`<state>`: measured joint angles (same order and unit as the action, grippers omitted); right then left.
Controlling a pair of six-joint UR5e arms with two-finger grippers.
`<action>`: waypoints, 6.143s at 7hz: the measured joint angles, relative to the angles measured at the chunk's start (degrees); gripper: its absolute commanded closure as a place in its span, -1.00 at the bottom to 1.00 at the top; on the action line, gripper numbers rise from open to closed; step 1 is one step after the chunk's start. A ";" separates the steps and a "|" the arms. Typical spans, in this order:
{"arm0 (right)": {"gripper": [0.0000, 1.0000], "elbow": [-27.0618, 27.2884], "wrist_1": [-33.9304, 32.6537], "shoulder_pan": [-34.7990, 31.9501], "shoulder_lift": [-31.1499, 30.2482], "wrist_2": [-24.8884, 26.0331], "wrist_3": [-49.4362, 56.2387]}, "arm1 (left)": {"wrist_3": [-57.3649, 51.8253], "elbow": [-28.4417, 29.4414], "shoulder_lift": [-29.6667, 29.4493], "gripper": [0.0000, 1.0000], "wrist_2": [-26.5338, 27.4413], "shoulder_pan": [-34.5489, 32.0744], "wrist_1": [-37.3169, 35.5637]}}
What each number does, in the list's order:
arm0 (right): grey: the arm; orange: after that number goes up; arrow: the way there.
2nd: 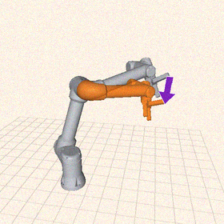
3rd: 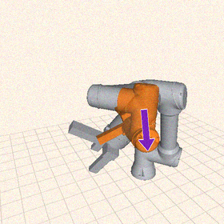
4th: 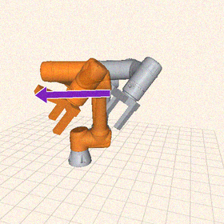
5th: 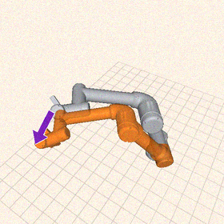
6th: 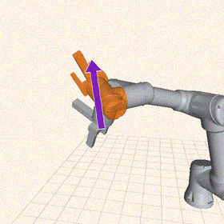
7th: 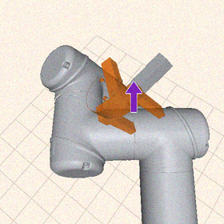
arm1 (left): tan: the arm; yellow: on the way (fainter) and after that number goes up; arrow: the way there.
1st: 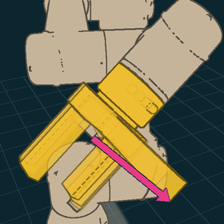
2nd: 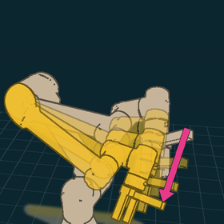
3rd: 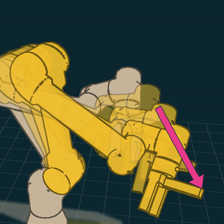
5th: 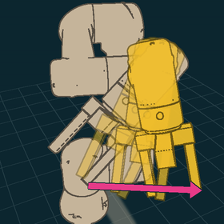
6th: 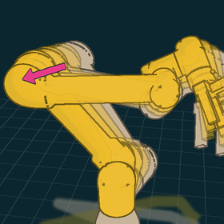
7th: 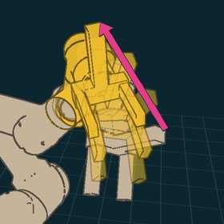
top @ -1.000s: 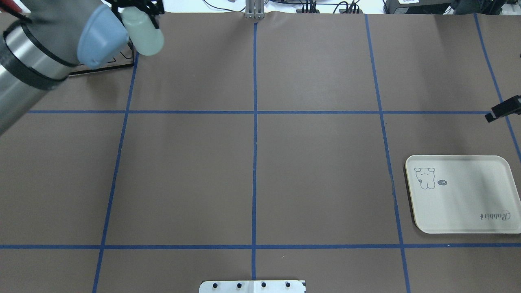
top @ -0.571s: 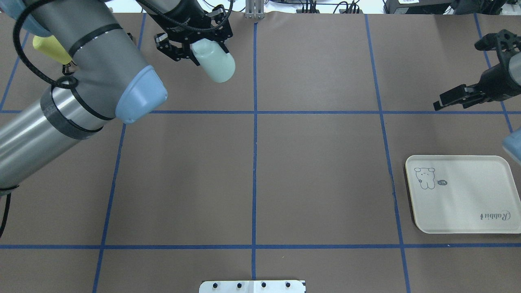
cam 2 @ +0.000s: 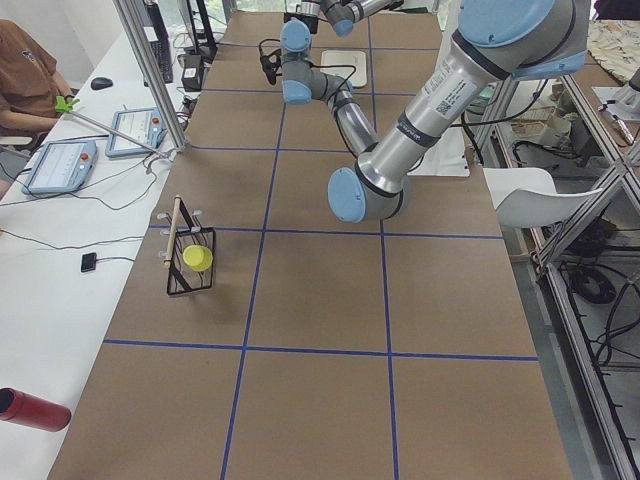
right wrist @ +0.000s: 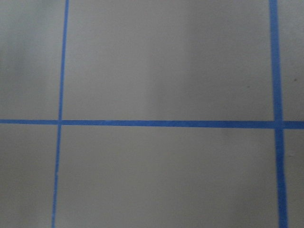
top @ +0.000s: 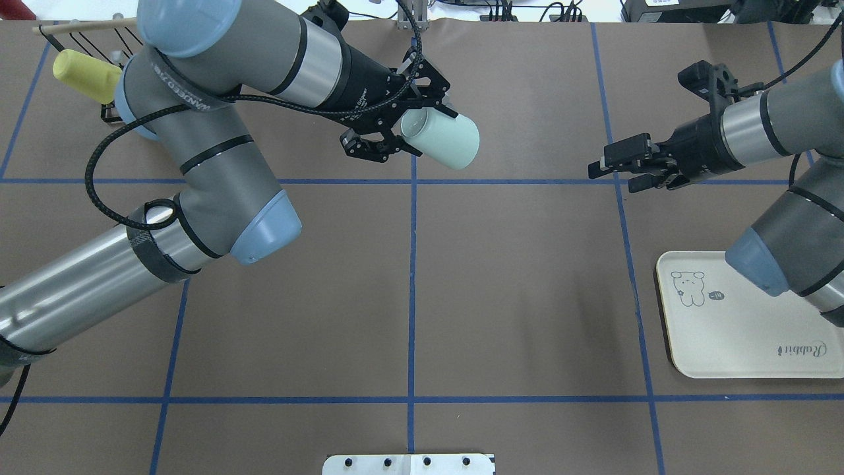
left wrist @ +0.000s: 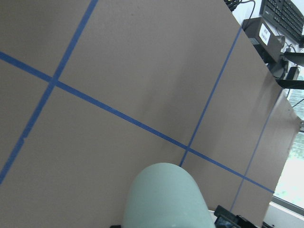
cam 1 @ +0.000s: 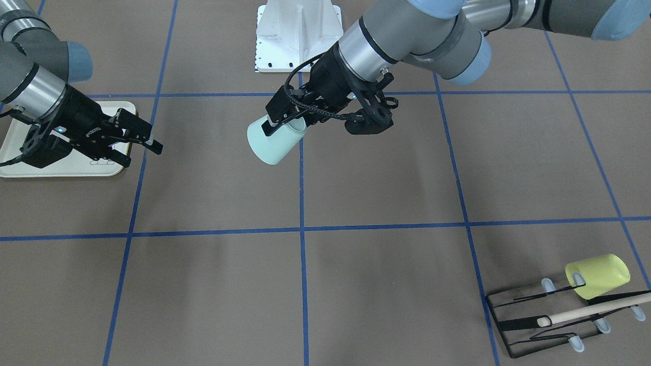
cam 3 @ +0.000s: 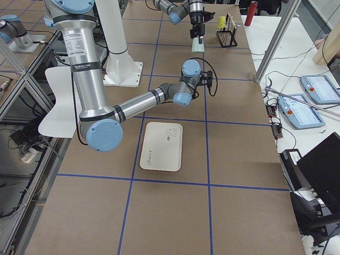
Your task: Left arm grabs green cup and hands to right arm on tray
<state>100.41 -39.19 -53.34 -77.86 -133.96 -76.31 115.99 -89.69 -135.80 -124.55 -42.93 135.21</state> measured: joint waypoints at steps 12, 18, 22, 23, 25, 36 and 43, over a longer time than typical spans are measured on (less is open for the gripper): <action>-0.93 -4.82 44.71 17.72 7.96 22.37 -38.03 | 47.49 8.25 9.59 1.00 8.52 3.74 65.99; -0.61 -5.70 50.23 19.09 8.55 24.61 -40.18 | 47.66 8.23 8.37 1.00 14.86 8.74 65.57; -0.07 -6.26 53.98 19.56 8.42 24.61 -42.49 | 47.46 8.67 6.42 1.00 18.17 12.47 65.10; 0.22 -6.28 54.44 19.58 8.34 24.58 -42.84 | 47.40 8.77 6.30 1.00 18.49 12.90 65.10; 0.89 -6.33 55.97 19.54 8.09 24.62 -44.03 | 47.36 8.93 6.27 0.12 18.59 13.27 65.09; 1.00 -9.64 56.93 11.79 1.82 17.39 -44.93 | 28.10 0.27 17.80 -1.00 -8.41 -8.58 50.57; 1.00 -11.26 20.39 -13.26 -5.22 -8.49 -1.76 | -21.20 0.12 29.51 -1.00 -21.99 -28.85 20.71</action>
<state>89.14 -18.80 -66.60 -83.08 -142.44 -78.07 94.79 -89.57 -106.29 -146.55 -71.77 155.92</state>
